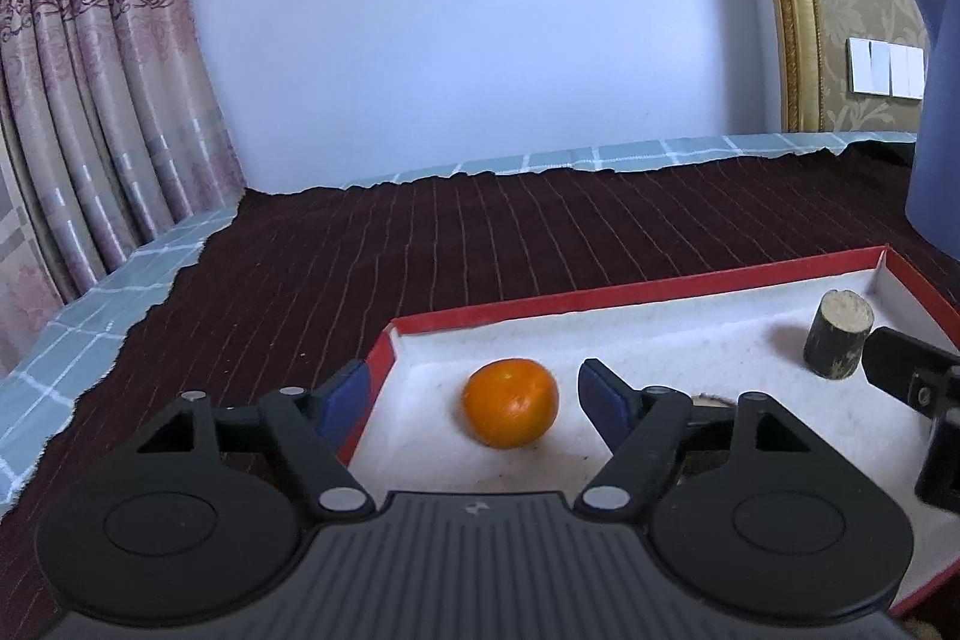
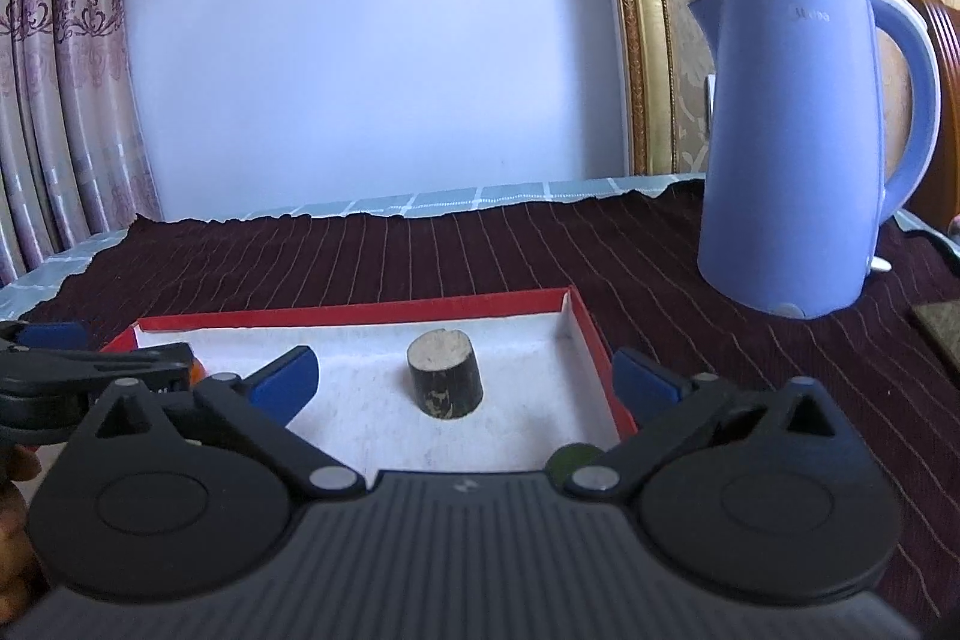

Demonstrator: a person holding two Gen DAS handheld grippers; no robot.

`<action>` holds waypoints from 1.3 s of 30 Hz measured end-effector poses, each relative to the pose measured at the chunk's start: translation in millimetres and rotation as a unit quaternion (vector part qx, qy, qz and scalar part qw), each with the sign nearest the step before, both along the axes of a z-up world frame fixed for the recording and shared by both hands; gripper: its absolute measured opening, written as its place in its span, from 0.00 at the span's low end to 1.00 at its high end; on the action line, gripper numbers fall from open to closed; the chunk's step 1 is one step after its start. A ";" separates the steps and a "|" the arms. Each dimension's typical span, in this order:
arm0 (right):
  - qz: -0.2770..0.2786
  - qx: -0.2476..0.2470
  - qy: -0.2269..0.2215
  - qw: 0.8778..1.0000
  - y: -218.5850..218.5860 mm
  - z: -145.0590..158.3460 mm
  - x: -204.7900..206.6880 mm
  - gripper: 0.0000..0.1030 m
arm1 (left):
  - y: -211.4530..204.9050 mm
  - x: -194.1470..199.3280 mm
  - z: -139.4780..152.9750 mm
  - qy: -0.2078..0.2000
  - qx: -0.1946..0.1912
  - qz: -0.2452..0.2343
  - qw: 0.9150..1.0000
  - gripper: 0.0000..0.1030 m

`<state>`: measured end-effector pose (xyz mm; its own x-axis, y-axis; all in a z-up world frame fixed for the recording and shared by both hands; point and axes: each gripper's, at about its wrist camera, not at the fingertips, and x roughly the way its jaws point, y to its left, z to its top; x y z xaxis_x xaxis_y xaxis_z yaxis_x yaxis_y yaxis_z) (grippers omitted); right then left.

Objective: Organize fruits
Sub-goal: 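Move both open tools back toward the fruits beside the tray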

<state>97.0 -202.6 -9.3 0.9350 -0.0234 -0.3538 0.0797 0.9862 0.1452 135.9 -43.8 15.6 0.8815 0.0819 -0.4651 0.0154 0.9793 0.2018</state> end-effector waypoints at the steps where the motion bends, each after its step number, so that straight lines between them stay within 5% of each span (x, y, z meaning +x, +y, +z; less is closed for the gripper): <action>1: 0.001 0.004 0.000 1.000 -0.7 -0.4 -1.2 1.00 | 1.5 -3.5 1.5 -0.003 -0.001 0.000 1.000 0.74; 20: 0.016 0.039 -0.009 0.999 -3.8 -6.5 -54.4 1.00 | 46.5 -72.3 5.8 -0.025 -0.059 -0.018 0.998 0.76; 39: 0.054 -0.043 0.017 0.997 8.1 -12.8 -111.8 1.00 | 110.7 -104.0 -18.3 0.020 -0.140 -0.056 0.988 0.76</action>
<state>-14.8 -194.5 -22.1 0.9214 0.0447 -0.3861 -0.0242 0.9980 0.0578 31.9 66.9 -2.7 0.8584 -0.1508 -0.4903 0.1285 0.9885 -0.0792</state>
